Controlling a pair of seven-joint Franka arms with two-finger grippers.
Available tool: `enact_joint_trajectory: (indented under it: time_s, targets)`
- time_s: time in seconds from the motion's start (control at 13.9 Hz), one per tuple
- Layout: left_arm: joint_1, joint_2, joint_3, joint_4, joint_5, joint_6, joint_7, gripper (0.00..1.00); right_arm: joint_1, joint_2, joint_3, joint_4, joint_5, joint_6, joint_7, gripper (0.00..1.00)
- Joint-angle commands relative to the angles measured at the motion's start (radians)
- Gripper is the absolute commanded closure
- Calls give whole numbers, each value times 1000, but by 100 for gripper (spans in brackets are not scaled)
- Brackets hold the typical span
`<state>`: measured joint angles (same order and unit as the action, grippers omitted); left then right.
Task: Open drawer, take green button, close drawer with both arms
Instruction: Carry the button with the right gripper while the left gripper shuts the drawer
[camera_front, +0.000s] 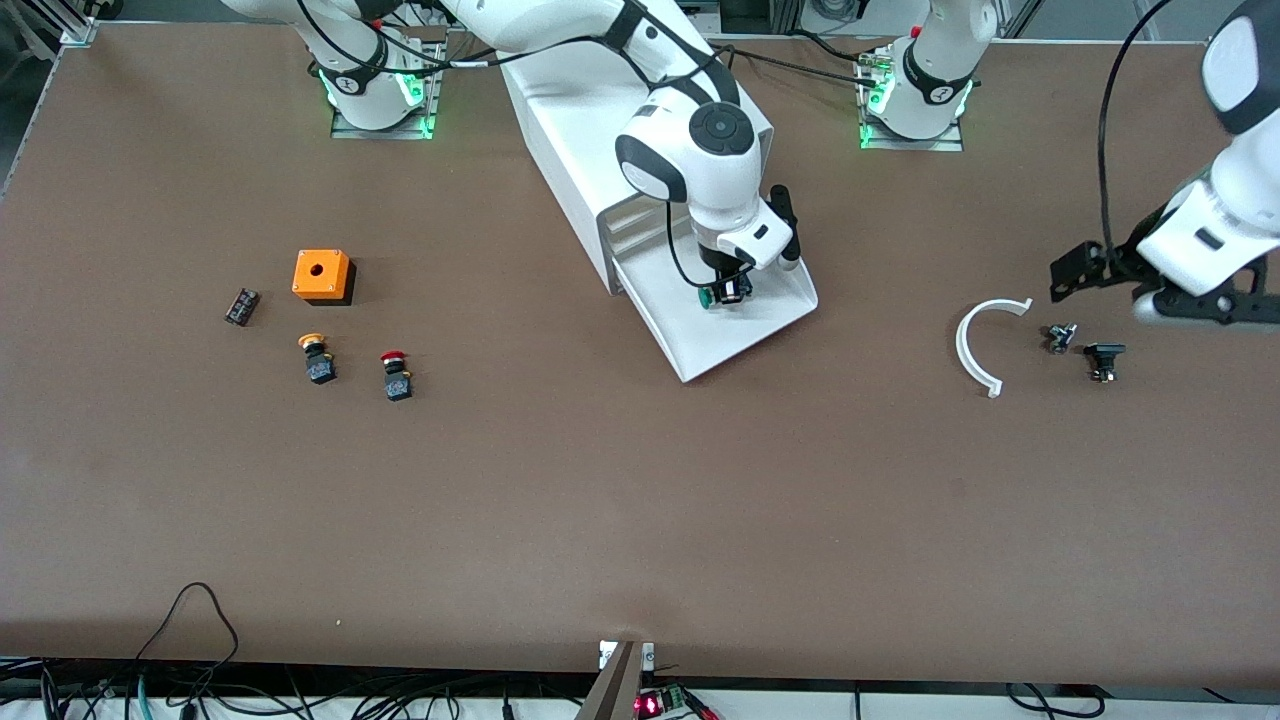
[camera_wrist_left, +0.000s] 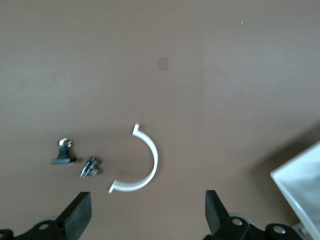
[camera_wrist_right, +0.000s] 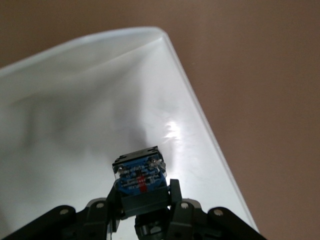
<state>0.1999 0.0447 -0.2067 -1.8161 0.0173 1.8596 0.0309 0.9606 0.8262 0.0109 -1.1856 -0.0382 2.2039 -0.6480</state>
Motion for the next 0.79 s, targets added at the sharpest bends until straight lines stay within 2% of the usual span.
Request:
enact_joint_trajectory:
  time_s: [0.0,0.14,0.43,0.57,0.72]
  targets:
    - [-22,93,-40,-18,10,113,-90,0,-32,-91,-3,-14,0,-30,88,71]
    - [-39,148,-86,-75,10,238,-196,0,-104,-139,-3,-44,1,-29,134,71]
    - [-196,343,-89,-97,12,445,-504,0,-259,-165,-5,-83,63,-29,136,71]
    - [-279,411,-85,-117,12,551,-677,0,-318,-173,-6,-143,73,-20,162,71]
    - [-342,461,-79,-118,12,589,-796,0,-345,-176,-29,-186,75,-15,261,71]
